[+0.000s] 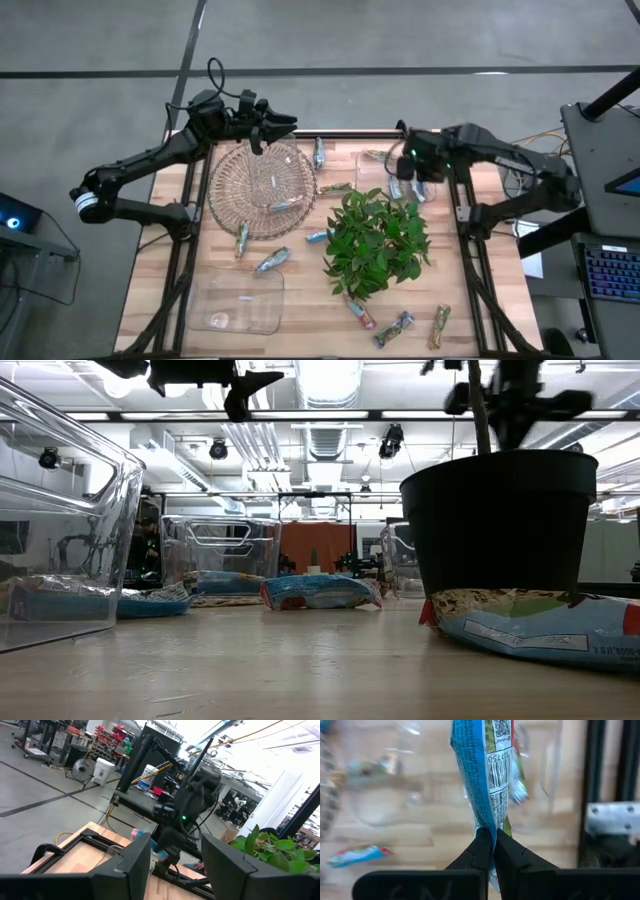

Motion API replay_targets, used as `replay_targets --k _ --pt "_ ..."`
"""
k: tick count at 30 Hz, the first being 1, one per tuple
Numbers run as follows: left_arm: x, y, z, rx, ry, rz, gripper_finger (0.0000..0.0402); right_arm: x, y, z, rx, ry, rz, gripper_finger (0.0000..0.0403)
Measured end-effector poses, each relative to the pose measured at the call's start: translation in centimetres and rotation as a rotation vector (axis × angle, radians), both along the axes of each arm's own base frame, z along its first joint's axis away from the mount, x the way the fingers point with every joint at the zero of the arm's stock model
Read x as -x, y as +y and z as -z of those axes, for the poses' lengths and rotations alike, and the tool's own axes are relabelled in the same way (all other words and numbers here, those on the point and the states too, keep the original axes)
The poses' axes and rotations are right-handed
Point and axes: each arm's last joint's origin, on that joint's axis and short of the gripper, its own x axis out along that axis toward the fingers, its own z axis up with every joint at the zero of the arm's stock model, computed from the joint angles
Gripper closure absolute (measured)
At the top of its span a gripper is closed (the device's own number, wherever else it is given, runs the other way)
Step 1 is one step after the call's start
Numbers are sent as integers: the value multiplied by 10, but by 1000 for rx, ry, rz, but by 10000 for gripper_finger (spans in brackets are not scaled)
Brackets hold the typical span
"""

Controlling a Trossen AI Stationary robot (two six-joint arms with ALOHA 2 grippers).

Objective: Pick and place Granola Bars by type
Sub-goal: Put the top right red granola bar into the top right transparent bin

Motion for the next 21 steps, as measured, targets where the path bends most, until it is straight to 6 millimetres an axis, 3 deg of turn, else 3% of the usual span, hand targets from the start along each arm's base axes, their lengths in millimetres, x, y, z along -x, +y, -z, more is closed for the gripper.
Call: replay_targets --k 7,21 --pt "0 0 0 0 0 0 244 -21 -28 -2 47 5 -53 395" --pt "0 0 0 1 1 0 244 -50 -48 47 26 106 -109 395"
